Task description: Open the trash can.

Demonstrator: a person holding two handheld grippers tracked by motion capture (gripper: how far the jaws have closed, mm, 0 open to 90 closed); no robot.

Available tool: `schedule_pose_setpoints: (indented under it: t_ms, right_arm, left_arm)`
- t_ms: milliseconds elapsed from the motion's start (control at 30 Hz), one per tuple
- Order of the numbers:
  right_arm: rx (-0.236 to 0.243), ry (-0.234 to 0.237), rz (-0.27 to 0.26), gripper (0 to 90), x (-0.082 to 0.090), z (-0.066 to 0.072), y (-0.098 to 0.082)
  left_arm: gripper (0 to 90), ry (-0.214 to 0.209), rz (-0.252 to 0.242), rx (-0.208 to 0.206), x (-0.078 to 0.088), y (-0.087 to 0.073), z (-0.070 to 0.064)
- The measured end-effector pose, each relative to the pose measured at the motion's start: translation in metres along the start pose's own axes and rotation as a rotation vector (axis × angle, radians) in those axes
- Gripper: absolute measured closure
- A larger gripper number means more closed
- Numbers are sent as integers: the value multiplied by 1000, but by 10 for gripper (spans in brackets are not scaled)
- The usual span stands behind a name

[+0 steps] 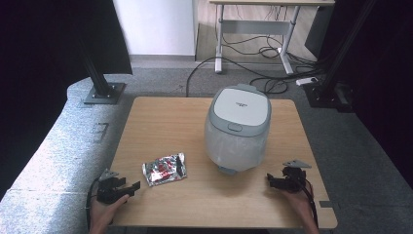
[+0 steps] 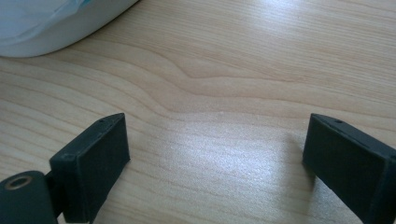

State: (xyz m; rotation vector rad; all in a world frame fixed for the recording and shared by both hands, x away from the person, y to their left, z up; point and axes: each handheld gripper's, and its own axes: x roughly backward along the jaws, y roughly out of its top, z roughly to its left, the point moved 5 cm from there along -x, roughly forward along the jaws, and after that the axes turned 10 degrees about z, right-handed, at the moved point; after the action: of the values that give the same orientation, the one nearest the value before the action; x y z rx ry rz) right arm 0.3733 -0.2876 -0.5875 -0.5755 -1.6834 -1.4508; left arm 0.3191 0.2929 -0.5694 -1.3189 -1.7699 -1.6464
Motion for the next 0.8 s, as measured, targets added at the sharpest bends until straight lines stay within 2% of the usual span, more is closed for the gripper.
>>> schedule_pose_setpoints:
  t_ms: [67,267,400,567,667,800]
  right_arm:
    - [-6,-5,3,132,2,-1,-1]
    - [-20,9,-9,219,8,-2,-4]
    - [-3,26,-15,269,11,0,-6]
    - [23,57,-48,387,17,2,-6]
    - [34,33,-75,463,19,-1,-9]
    - [49,30,-99,545,22,-2,-11]
  left_arm:
    - [285,1,-6,5,1,0,1]
    - [286,-2,-2,5,0,-1,1]
    - [286,-3,0,1,0,-2,0]
    - [287,-2,4,4,0,-1,1]
    - [287,-2,2,5,0,-2,0]
    - [287,-3,1,2,1,-2,-1]
